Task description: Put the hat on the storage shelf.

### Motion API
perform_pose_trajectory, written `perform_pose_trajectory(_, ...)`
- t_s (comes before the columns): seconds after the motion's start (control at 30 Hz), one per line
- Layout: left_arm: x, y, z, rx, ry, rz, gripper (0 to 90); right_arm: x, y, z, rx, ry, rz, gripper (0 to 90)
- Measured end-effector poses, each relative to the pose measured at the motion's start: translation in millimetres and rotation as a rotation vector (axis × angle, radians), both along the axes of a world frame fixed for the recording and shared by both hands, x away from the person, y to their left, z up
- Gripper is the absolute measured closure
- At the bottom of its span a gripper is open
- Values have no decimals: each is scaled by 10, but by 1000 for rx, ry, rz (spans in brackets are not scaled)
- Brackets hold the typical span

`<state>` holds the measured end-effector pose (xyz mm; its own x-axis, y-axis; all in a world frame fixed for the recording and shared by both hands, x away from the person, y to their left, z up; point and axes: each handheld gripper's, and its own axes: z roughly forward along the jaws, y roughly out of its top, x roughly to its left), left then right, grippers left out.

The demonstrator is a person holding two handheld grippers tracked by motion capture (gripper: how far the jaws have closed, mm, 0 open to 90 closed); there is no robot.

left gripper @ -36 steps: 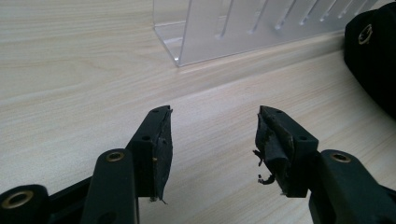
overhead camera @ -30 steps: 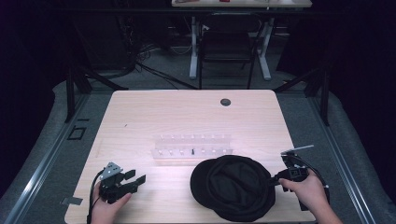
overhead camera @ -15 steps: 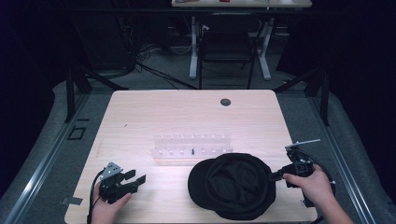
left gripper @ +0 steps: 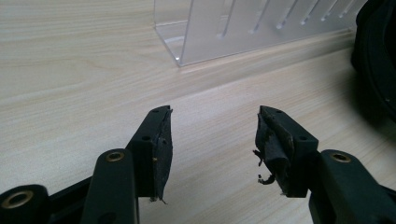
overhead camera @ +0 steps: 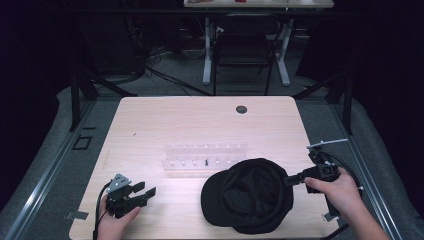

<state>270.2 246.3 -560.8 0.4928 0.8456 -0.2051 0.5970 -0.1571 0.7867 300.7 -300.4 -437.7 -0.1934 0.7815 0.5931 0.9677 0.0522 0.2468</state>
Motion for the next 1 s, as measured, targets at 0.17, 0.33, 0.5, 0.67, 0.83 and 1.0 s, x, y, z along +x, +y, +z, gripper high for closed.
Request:
perform_pose_trajectory(0.17,0,-6,-1,0,1,-1,460,-9,61,132,61,-7,17,882)
perform_pose_trajectory(0.33,-1,-6,-1,0,-2,1,460,-1,110,218,81,-7,21,882)
perform_pose_trajectory(0.5,1,1,1,0,-1,0,460,0,187,345,124,-13,46,883)
perform_pose_trajectory(0.67,0,4,6,1,2,-3,460,2,249,461,133,-21,49,883)
perform_pose_trajectory(0.83,1,6,5,1,2,-2,460,-1,284,566,158,-32,54,884)
perform_pose_trajectory(1.0,-1,4,5,2,2,-3,460,-6,290,666,173,-44,53,884)
